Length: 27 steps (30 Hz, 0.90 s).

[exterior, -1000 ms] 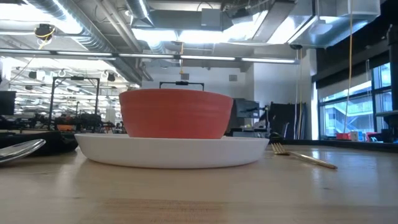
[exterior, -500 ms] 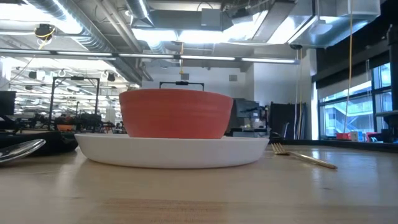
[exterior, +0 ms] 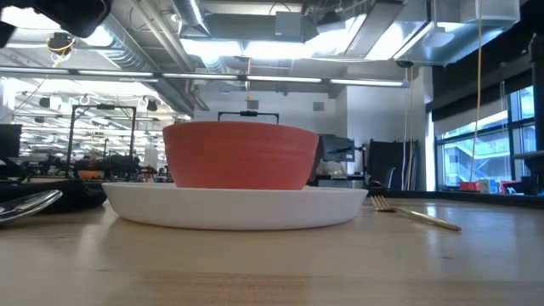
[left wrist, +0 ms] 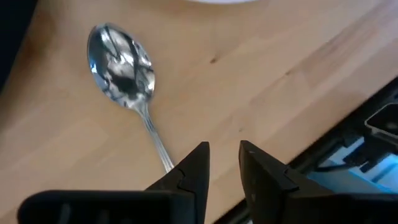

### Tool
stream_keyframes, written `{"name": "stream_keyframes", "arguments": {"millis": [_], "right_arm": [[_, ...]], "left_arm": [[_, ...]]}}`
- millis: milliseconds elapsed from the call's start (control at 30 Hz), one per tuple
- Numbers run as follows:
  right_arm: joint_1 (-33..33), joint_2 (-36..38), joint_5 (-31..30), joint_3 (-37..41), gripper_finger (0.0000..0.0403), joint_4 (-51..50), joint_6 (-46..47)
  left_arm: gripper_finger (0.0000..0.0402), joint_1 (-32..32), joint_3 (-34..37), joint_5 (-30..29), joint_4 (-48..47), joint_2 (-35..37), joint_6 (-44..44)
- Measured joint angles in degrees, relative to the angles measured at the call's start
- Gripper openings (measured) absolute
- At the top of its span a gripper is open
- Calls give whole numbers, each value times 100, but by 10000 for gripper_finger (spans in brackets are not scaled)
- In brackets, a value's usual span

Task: Set table place
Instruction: Put the silver spoon into the orange bowl

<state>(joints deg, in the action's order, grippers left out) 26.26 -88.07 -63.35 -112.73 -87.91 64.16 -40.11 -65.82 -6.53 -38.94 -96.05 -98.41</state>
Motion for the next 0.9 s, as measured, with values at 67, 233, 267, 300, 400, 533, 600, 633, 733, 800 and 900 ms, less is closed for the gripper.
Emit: {"name": "stream_keyframes", "arguments": {"millis": [67,233,267,300,400,533,600,633,733,800,900], "right_arm": [[4,0,22,0,145,46,0],[4,-2,48,0,145,132,0],[4,-2,48,0,145,149,2],[4,-2,48,0,145,155,0],[4,-2,48,0,145,154,0],[2,-2,48,0,145,154,2],[2,-4,48,0,145,154,0],[2,-4,46,0,145,152,0],[2,-4,46,0,145,152,0],[2,-4,44,0,145,152,0],[2,-4,44,0,145,152,0]], "left_arm": [[85,8,0,-22,-38,-6,138],[82,-4,0,-16,-118,-6,548],[79,-14,0,-19,-145,-6,322],[76,-23,4,-18,-208,-6,59],[66,-92,155,-35,-273,-9,-581],[53,-273,294,-74,-283,-60,-1250],[49,-363,342,-74,-292,-119,-1410],[47,-397,342,-58,-274,-153,-1475],[44,-468,337,-41,-119,-314,-1551],[44,-486,337,-8,95,-456,-1548],[44,-486,337,50,243,-680,-1548]]}}
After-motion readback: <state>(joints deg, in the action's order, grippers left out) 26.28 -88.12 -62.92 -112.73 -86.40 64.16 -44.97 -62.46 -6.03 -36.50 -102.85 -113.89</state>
